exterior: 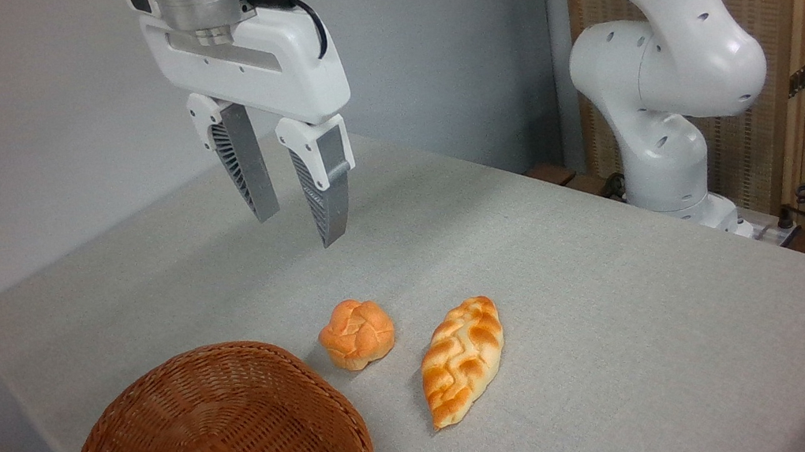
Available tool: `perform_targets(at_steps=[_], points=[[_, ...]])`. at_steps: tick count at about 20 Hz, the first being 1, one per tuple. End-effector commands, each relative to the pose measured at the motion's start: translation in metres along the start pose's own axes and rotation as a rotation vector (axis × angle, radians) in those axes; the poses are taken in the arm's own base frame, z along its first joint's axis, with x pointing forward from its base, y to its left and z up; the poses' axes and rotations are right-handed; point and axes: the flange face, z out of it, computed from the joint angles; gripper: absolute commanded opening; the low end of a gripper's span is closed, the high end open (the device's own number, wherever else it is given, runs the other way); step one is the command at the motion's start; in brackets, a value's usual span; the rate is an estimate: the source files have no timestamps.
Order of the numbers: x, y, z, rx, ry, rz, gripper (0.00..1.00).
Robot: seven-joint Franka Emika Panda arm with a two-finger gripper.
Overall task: Put bread into the basket
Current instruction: 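Move the open gripper down toward the round orange bun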
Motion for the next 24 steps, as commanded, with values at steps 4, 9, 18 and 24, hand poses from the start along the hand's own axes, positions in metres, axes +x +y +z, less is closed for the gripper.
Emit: perform_targets(at_steps=[4,9,18,24], points=[[-0.003,0.001,0.005,-0.013,-0.015,-0.006,1.00],[-0.001,-0.002,0.006,-0.004,-0.001,-0.007,1.00],[0.039,0.013,0.075,0.052,0.085,0.053,1.00],[0.035,0.023,0.133,0.035,0.040,0.255,1.00]])
